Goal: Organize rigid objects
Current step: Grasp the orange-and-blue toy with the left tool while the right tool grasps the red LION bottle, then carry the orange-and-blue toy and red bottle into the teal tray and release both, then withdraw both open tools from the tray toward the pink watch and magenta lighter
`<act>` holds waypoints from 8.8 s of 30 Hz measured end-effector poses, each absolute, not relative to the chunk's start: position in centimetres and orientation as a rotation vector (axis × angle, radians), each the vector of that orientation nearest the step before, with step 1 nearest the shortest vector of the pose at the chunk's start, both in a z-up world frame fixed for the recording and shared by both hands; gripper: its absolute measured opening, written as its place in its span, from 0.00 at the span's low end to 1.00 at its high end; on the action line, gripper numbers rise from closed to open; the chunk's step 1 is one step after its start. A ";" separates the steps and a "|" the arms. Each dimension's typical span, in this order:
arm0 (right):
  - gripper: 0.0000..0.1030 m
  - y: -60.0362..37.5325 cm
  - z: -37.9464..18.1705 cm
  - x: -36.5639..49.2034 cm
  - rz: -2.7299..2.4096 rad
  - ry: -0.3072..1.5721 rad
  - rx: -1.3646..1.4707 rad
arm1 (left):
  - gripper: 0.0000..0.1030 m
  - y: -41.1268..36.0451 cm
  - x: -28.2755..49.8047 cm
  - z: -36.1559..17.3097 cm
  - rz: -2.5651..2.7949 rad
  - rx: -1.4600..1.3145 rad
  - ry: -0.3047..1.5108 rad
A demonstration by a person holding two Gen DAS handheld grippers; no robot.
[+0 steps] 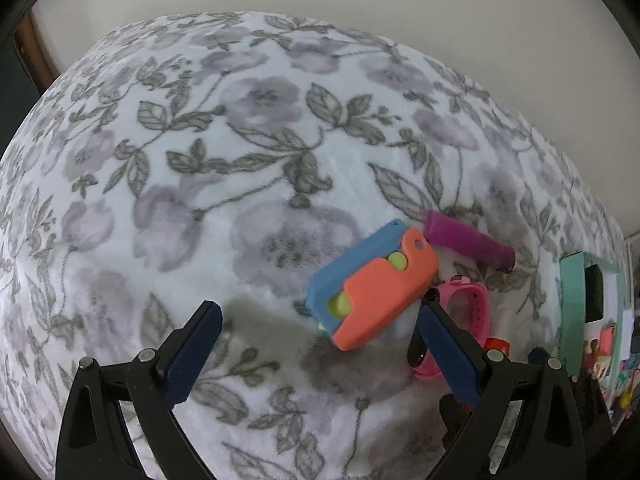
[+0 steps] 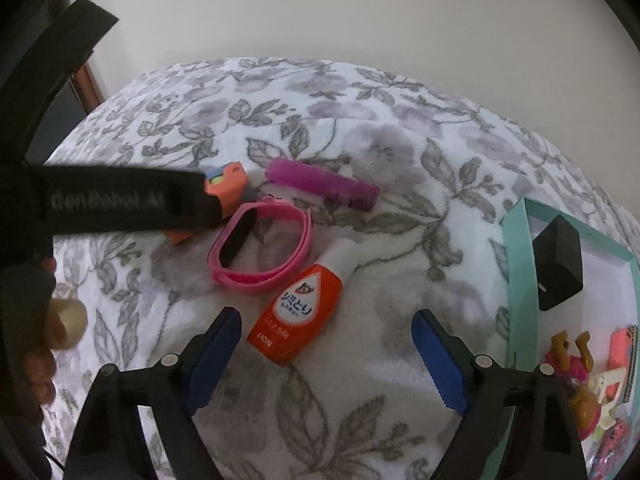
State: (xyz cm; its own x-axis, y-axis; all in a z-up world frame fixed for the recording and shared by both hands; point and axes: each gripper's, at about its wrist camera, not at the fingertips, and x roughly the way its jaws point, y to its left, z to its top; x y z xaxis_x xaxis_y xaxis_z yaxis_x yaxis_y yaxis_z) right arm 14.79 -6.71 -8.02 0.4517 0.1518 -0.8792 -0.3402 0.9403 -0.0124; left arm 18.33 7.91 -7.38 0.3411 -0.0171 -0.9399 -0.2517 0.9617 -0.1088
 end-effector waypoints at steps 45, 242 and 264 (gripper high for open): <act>0.42 -8.2 -8.3 18.9 0.211 1.044 -0.144 | 0.55 6.0 19.0 -7.2 0.112 -0.196 1.100; 0.90 -30.2 -3.1 17.4 -0.086 1.027 0.195 | 0.82 -9.8 17.4 -0.9 -0.108 -0.107 0.990; 1.00 -29.4 -3.1 17.5 -0.077 1.013 0.161 | 1.00 -6.9 18.0 -2.2 -0.014 -0.148 1.014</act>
